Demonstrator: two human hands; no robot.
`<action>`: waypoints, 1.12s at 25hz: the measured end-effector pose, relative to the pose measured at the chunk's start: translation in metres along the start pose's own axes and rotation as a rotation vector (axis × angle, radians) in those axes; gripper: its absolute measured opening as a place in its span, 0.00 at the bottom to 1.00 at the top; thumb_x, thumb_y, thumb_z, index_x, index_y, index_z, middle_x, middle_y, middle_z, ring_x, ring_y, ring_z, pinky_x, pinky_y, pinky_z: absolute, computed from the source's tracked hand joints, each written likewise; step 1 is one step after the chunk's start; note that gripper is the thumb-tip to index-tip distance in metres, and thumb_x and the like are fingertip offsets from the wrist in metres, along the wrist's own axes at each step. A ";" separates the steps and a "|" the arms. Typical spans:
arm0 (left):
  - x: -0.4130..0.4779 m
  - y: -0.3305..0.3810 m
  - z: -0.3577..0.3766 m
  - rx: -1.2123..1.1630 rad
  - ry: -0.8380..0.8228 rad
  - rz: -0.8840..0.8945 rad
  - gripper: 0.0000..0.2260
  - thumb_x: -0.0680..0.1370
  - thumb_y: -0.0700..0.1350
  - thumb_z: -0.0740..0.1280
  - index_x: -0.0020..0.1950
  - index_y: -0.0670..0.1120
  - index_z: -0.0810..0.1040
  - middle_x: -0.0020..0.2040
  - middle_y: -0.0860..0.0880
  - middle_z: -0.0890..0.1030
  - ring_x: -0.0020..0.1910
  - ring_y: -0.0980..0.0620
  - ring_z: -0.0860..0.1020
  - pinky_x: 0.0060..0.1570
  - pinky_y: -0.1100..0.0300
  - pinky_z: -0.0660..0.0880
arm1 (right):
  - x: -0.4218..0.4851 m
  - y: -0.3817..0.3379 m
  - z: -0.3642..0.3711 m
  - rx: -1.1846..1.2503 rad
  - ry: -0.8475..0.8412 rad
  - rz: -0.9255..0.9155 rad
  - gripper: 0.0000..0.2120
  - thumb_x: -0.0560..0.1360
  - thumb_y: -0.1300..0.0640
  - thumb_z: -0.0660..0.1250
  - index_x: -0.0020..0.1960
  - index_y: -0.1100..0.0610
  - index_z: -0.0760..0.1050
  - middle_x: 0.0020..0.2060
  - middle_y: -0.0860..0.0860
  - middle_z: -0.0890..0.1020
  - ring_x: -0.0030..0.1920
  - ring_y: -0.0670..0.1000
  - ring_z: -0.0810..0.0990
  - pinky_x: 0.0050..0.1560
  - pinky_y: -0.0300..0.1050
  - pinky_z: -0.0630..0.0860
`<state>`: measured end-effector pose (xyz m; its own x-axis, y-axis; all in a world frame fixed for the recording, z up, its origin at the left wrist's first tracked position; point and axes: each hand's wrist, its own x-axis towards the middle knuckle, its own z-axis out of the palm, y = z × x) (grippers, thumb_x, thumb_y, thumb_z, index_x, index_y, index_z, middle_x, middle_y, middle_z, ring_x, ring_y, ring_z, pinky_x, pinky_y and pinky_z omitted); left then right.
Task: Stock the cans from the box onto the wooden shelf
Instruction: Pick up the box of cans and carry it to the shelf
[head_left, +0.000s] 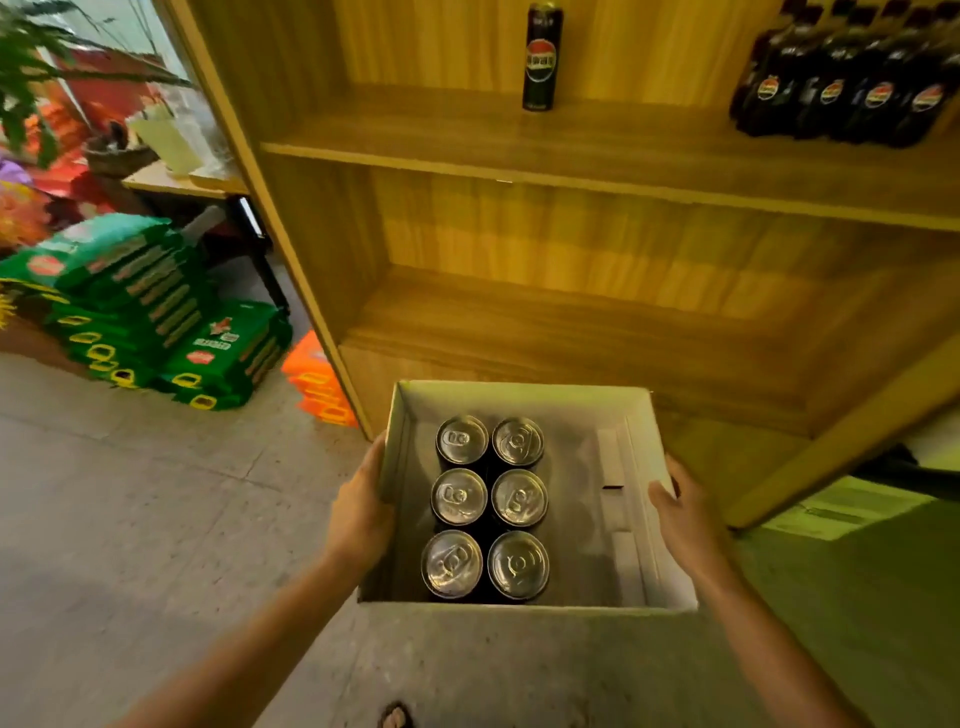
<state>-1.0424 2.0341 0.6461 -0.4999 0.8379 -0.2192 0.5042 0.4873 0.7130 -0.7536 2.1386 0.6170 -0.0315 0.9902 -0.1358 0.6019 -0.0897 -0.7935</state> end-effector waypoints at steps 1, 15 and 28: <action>0.017 -0.007 -0.005 0.024 -0.039 0.009 0.35 0.72 0.28 0.56 0.74 0.54 0.58 0.66 0.41 0.73 0.64 0.40 0.72 0.61 0.46 0.71 | -0.002 -0.002 0.012 0.001 0.029 0.028 0.21 0.78 0.62 0.57 0.71 0.58 0.62 0.71 0.56 0.66 0.70 0.58 0.66 0.69 0.53 0.63; 0.129 -0.134 0.080 0.026 -0.265 -0.005 0.31 0.77 0.31 0.54 0.74 0.57 0.56 0.61 0.40 0.75 0.56 0.41 0.76 0.53 0.43 0.77 | 0.014 0.079 0.138 -0.018 0.100 0.196 0.22 0.78 0.64 0.56 0.71 0.59 0.61 0.68 0.56 0.70 0.67 0.56 0.69 0.62 0.46 0.66; 0.213 -0.385 0.304 0.126 -0.379 -0.001 0.32 0.77 0.33 0.54 0.76 0.55 0.48 0.61 0.38 0.75 0.55 0.41 0.78 0.53 0.51 0.77 | 0.062 0.367 0.364 -0.080 0.062 0.337 0.22 0.78 0.63 0.56 0.72 0.60 0.59 0.71 0.59 0.66 0.69 0.60 0.66 0.68 0.59 0.64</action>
<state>-1.1289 2.0998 0.1218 -0.2174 0.8574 -0.4666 0.5980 0.4948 0.6305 -0.8247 2.1282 0.1013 0.2263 0.9113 -0.3440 0.6314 -0.4061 -0.6606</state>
